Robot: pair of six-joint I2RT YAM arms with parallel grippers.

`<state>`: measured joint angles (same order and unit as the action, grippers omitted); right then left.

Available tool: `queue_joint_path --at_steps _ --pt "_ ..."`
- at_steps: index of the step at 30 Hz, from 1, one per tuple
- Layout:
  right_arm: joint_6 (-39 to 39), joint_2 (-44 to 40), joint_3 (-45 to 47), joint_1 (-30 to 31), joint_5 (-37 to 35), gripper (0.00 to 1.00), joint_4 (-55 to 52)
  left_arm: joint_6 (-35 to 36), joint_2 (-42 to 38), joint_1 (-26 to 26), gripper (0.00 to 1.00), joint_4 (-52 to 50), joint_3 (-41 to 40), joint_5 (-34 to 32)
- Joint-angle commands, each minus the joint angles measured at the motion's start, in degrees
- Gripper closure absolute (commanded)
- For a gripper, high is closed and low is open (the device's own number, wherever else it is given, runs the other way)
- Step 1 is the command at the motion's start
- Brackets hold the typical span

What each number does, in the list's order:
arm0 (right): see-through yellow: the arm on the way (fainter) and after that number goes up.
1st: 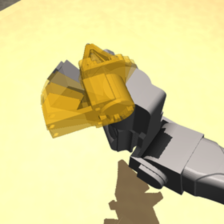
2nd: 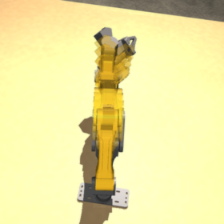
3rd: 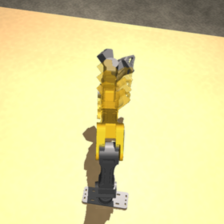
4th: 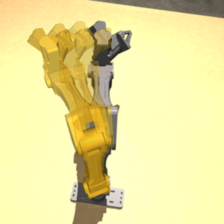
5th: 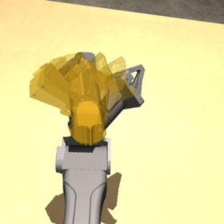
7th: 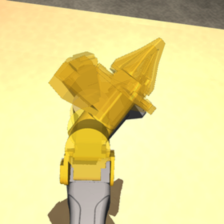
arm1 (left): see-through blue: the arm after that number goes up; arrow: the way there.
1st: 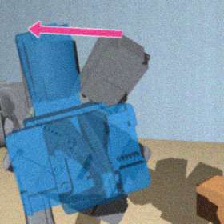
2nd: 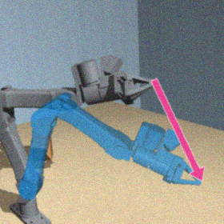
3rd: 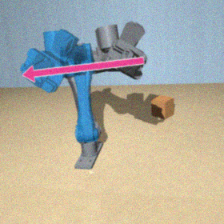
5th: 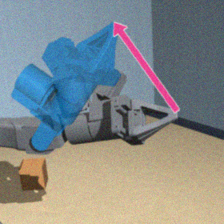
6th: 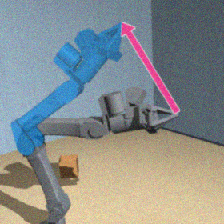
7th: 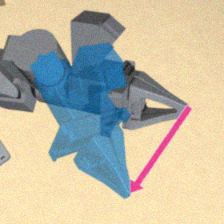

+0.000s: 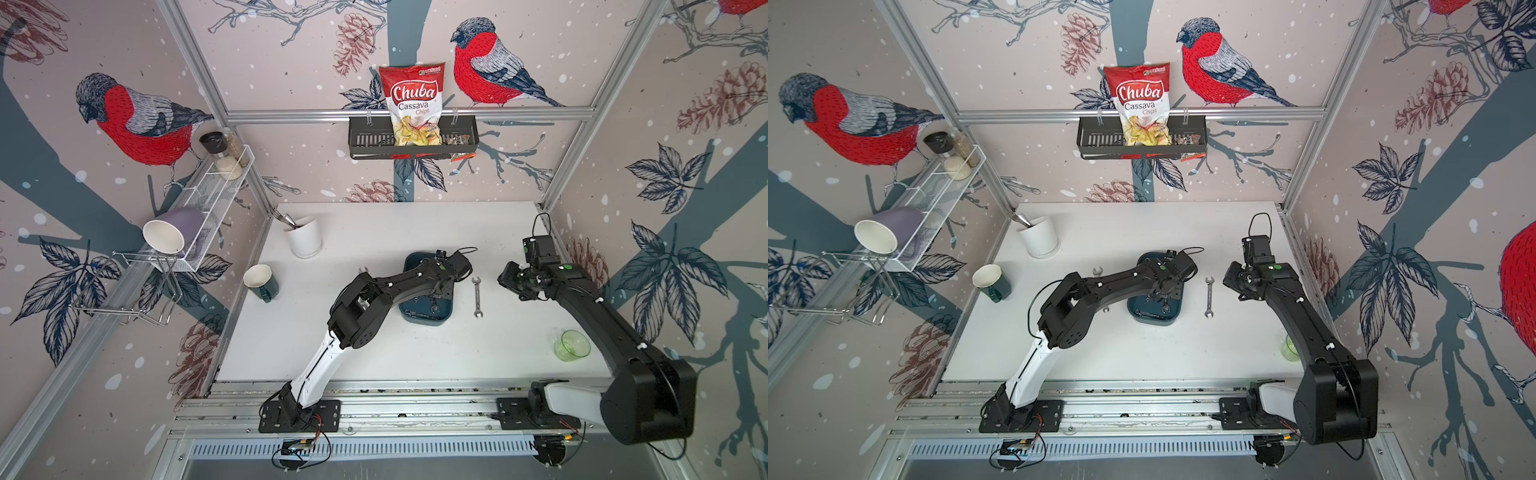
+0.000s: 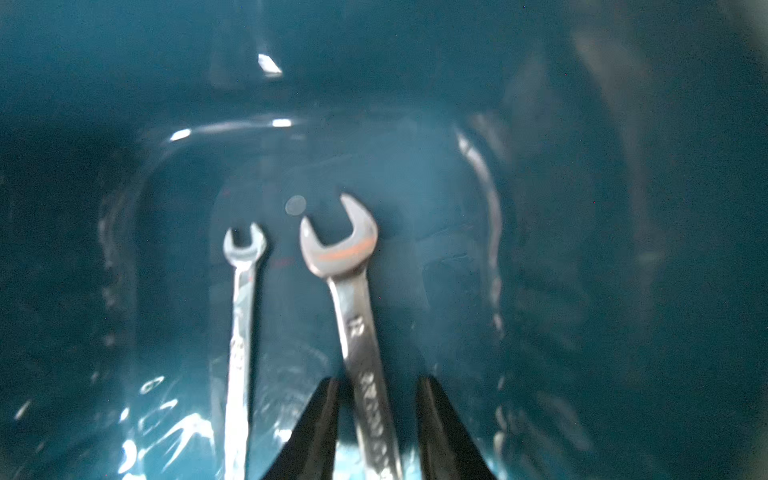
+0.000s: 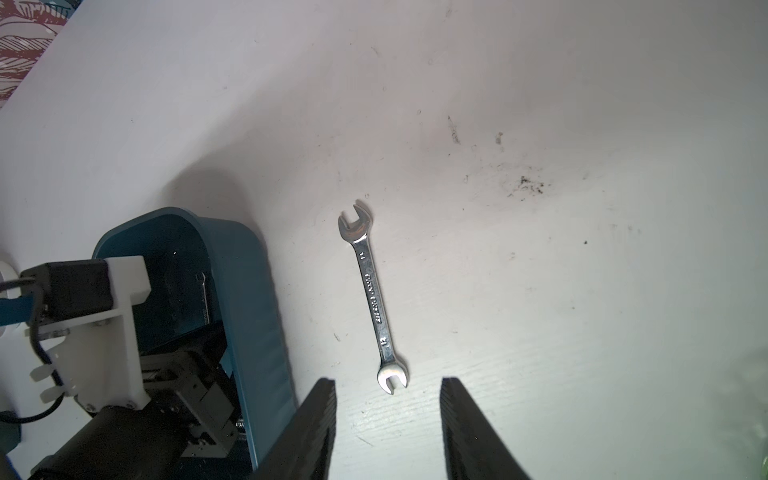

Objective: Take out the wrench from the storage box
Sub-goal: Pick up the wrench from the storage box, then place the wrench at the center of the board.

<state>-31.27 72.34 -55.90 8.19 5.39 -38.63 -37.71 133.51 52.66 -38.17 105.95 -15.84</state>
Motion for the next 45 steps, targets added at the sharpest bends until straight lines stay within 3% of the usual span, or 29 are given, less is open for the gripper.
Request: queue_joint_path --at_steps 1,3,8,32,37,45 --pt "1.5 -0.3 0.3 -0.3 1.6 0.53 1.8 -0.7 1.8 -0.5 0.74 -4.7 0.1 0.9" --pt "1.7 -0.3 0.5 -0.3 1.9 0.53 1.9 -0.8 1.8 -1.0 0.8 -4.6 -0.1 0.7" --pt "2.1 -0.3 0.7 -0.6 2.0 0.53 1.9 0.1 1.0 -1.9 0.85 -4.6 -0.2 0.2" --pt "2.8 -0.3 0.4 -1.2 3.4 0.53 1.8 3.1 -12.2 -5.6 0.87 -6.9 -0.6 -2.7" --pt "2.6 -0.3 0.4 -1.1 4.0 0.54 2.1 3.7 -17.7 -8.8 0.86 -6.0 -5.4 -3.4" --pt "1.4 -0.3 0.1 0.1 4.5 0.54 2.3 4.4 -25.3 -16.0 0.85 0.9 -20.2 -2.0"
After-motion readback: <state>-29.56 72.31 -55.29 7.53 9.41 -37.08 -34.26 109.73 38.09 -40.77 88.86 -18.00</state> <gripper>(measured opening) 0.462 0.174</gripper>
